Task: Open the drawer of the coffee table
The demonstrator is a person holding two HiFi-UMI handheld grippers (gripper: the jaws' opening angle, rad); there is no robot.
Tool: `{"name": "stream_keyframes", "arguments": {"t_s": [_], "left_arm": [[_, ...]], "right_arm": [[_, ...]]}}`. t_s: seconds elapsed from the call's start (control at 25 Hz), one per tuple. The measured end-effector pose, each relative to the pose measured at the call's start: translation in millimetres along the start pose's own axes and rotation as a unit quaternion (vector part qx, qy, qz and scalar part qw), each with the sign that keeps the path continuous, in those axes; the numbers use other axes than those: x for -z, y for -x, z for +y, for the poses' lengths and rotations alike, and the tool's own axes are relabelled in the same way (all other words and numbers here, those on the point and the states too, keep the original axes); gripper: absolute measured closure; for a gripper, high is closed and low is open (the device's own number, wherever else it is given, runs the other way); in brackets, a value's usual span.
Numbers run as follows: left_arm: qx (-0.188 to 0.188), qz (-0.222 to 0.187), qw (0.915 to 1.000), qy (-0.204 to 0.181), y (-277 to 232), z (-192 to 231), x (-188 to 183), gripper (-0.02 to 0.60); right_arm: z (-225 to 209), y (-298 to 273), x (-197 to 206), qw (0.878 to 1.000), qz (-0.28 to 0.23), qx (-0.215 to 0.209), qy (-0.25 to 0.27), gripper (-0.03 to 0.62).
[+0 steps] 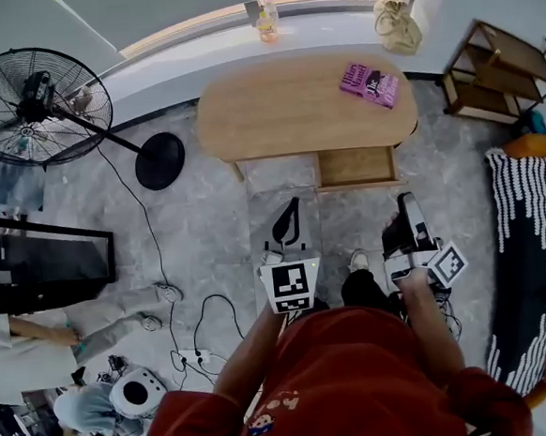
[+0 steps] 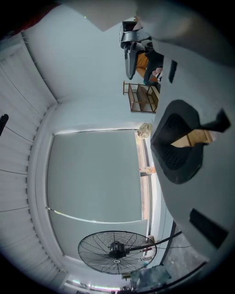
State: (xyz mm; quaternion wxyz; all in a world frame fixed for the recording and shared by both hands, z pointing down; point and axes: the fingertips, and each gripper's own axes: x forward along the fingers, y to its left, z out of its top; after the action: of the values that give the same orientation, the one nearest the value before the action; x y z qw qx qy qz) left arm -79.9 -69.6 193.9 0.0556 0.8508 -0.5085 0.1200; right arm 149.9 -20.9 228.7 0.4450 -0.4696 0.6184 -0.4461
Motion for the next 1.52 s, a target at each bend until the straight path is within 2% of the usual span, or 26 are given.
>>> {"name": "stream_keyframes", "arguments": {"t_s": [0.24, 0.36, 0.52, 0.72, 0.8, 1.0, 1.16, 1.36, 1.44, 1.52], "left_arm": [[-0.001, -0.003, 1.0, -0.002, -1.1, 0.3, -4.3, 0.575], [-0.001, -0.005, 1.0, -0.002, -1.8, 4.7, -6.6, 0.575], [-0.002, -0.01, 0.9999, -0.003, -1.0, 6.0, -7.6, 0.575], [-0.004, -0.016, 0.9999, -0.003, 3.4, 8.8, -10.4, 0.575], [-0.004, -0.019, 0.9998, -0.005, 4.8, 9.9, -12.8, 0.575], [-0.005, -0.027, 0.9996, -0.005, 9.4, 13.2, -17.4, 0.575], [-0.005, -0.036, 0.9993, -0.007, 15.3, 13.1, -19.3, 0.575], [-0.005, -0.039, 0.9992, -0.009, 21.6, 13.8, -20.7, 0.575], [-0.004, -0.041, 0.9991, -0.009, 23.9, 11.9, -20.8, 0.575], [-0.002, -0.043, 0.9991, -0.008, 26.0, 10.2, -21.5, 0.575]], "right_arm": [[12.1, -8.2, -1.3, 1.0, -0.002, -0.007, 0.014, 0.385], [20.0, -14.6, 2.5, 0.999, 0.005, -0.006, 0.041, 0.388], [32.2, -22.2, 10.3, 0.992, 0.031, -0.005, 0.119, 0.391], [46.8, -26.3, 22.3, 0.969, 0.059, 0.01, 0.24, 0.398], [53.3, -28.3, 26.8, 0.953, 0.068, 0.024, 0.294, 0.401], [63.9, -31.5, 40.2, 0.904, 0.099, 0.036, 0.414, 0.419], [67.9, -28.4, 43.1, 0.849, 0.103, 0.066, 0.514, 0.424], [67.9, -25.4, 48.5, 0.776, 0.107, 0.109, 0.611, 0.425], [68.8, -23.1, 53.1, 0.754, 0.11, 0.114, 0.637, 0.427], [70.7, -21.3, 56.8, 0.739, 0.11, 0.117, 0.654, 0.427]]}}
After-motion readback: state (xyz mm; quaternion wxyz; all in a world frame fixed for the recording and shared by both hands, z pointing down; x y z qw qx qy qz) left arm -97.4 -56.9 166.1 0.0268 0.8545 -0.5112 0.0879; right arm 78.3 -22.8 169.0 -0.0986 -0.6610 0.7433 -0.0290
